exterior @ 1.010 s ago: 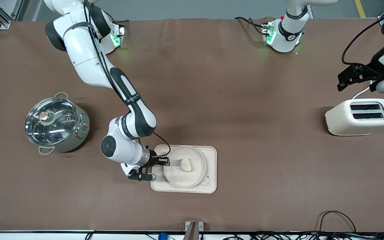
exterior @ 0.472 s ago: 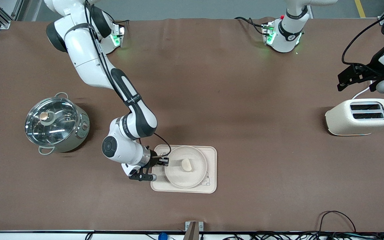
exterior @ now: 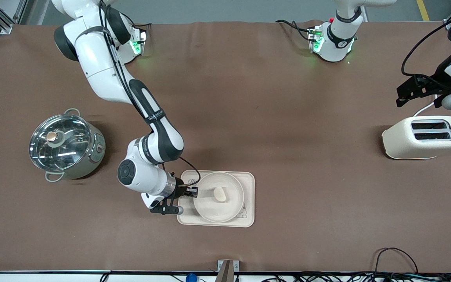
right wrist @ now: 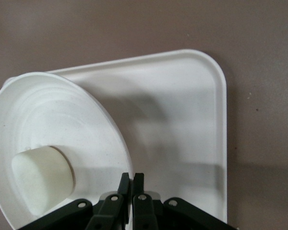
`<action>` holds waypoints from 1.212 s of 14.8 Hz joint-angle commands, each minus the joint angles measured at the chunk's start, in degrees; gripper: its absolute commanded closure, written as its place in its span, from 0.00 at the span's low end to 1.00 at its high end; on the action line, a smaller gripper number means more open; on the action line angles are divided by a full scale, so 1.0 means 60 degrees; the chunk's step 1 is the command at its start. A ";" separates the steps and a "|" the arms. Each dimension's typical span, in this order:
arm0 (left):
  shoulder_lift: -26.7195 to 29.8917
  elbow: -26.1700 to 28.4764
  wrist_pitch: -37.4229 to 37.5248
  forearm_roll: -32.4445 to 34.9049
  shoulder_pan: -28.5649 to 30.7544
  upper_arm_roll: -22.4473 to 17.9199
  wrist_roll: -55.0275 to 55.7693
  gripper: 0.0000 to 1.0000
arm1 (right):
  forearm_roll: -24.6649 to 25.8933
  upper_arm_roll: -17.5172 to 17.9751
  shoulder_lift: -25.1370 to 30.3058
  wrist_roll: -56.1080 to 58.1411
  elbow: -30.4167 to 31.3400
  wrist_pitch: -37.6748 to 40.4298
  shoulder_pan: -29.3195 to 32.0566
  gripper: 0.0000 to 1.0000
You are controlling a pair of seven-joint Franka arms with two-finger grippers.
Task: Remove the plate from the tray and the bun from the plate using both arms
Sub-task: 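Lift the plate off the tray and set it beside the tray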
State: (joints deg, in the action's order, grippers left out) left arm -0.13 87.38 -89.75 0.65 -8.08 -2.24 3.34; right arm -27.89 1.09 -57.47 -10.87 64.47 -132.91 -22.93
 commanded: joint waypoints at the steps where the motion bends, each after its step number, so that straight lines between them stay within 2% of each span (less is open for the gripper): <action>1: -0.0037 -0.0120 0.0134 -0.0080 0.0014 -0.0023 -0.0146 0.00 | 0.0354 -0.0021 0.0758 0.0140 0.0139 0.0559 0.0087 1.00; 2: -0.0037 -0.0120 0.0134 -0.0080 0.0014 -0.0023 -0.0146 0.00 | 0.0705 0.0008 0.0963 0.0446 0.0269 0.0603 0.0058 1.00; 5: -0.0037 -0.0120 0.0134 -0.0080 0.0014 -0.0023 -0.0146 0.00 | 0.0781 0.0023 0.2060 0.1032 0.1556 0.1086 0.0028 1.00; 9: -0.0037 -0.0120 0.0134 -0.0080 0.0014 -0.0023 -0.0146 0.00 | 0.0767 0.0067 0.3510 0.1941 0.3810 0.0926 -0.0103 1.00; 11: -0.0037 -0.0120 0.0134 -0.0080 0.0014 -0.0023 -0.0146 0.00 | 0.0738 0.0154 0.4199 0.2264 0.5230 0.0358 -0.0249 1.00; 14: -0.0037 -0.0120 0.0148 -0.0080 0.0014 -0.0023 -0.0146 0.00 | 0.0737 0.0856 0.4392 0.2324 0.6698 -0.1237 -0.0353 1.00; 18: -0.0037 -0.0105 0.0148 -0.0080 0.0014 -0.0023 -0.0146 0.00 | 0.0723 0.1150 0.4349 0.2324 0.7360 -0.2105 -0.0441 1.00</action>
State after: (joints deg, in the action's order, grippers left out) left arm -0.14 87.43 -89.72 0.65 -8.08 -2.24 3.34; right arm -23.56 6.87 -34.37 2.10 104.34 -143.89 -26.19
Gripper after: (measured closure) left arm 0.000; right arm 0.952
